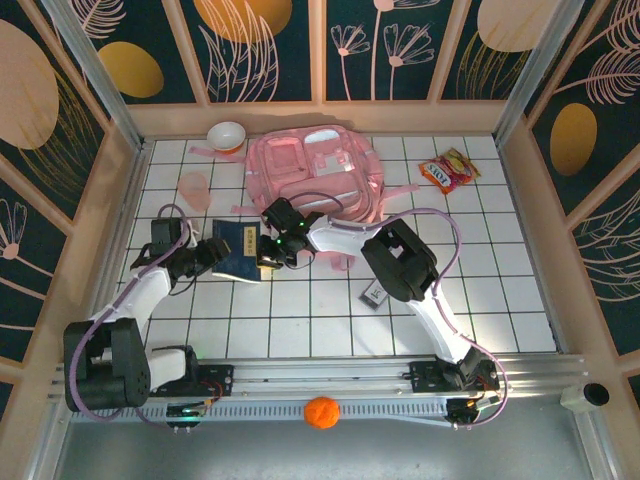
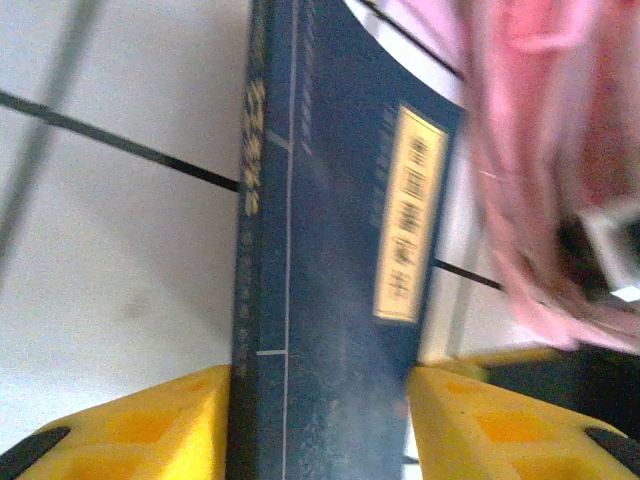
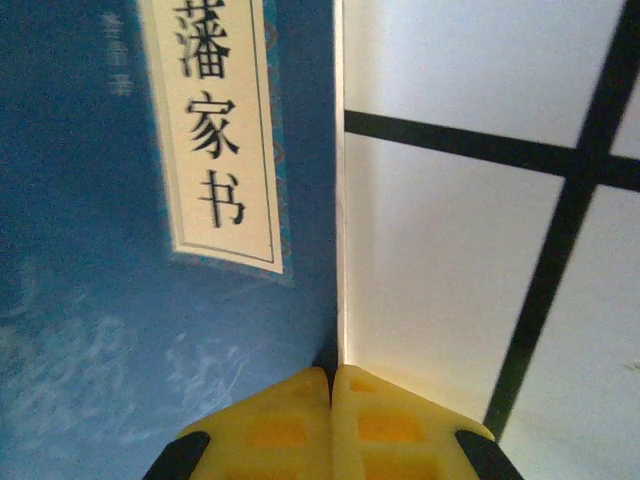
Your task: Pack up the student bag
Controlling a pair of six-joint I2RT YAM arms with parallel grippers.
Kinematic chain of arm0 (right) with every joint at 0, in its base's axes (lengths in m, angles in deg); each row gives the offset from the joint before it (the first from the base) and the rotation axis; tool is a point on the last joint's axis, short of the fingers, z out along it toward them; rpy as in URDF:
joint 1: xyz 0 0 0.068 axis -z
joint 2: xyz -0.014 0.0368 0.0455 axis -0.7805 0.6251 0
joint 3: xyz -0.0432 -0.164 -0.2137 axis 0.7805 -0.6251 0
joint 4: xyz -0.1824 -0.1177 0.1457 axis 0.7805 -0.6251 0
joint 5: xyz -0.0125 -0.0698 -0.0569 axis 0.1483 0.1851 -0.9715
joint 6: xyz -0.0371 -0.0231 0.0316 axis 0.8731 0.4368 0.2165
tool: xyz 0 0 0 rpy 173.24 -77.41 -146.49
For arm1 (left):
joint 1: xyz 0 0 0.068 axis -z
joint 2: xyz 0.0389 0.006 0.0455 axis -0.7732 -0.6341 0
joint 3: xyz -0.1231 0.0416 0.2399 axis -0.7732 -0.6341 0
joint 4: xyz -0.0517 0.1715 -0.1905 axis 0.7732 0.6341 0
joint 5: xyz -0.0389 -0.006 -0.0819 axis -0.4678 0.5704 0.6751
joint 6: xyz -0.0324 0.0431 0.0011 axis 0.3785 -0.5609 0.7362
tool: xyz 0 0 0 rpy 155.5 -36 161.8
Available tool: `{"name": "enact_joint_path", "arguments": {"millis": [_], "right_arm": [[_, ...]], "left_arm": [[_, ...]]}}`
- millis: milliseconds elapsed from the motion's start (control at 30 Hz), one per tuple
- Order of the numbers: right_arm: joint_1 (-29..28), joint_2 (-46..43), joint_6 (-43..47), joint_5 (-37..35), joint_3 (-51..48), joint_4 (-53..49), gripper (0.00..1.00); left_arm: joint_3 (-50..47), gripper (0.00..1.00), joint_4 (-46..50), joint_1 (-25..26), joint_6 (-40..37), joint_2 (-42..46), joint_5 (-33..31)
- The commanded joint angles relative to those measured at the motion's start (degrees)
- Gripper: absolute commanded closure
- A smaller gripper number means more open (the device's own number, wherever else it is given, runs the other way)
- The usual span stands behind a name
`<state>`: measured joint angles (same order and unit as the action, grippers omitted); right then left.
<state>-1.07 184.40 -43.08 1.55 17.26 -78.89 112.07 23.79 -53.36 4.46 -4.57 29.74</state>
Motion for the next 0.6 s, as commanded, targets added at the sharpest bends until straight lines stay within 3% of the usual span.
{"name": "enact_joint_path", "arguments": {"millis": [0,167,333,467,567], "right_arm": [[-0.9,2.0,-1.0,-0.5,-0.4,-0.1,0.96],[-0.9,1.7,-1.4,0.5,-0.8,1.3,0.96],[-0.3,-0.9,-2.2,-0.9,-3.3,3.2,0.96],[0.5,-6.4,-2.8,-2.0,-6.5,7.6,0.86],[0.8,-12.0,-2.2,-2.5,-8.5,11.8,0.74]], "left_arm": [[0.2,0.52,-1.4,1.4,2.0,-0.2,12.1],[-1.6,0.58,-3.8,1.4,2.9,-2.2,14.5],[0.7,0.79,2.3,1.4,0.6,-0.9,3.9],[3.6,0.93,5.6,1.5,-0.7,2.1,-1.5],[7.0,1.00,7.9,1.5,-2.5,5.6,-5.1]]}}
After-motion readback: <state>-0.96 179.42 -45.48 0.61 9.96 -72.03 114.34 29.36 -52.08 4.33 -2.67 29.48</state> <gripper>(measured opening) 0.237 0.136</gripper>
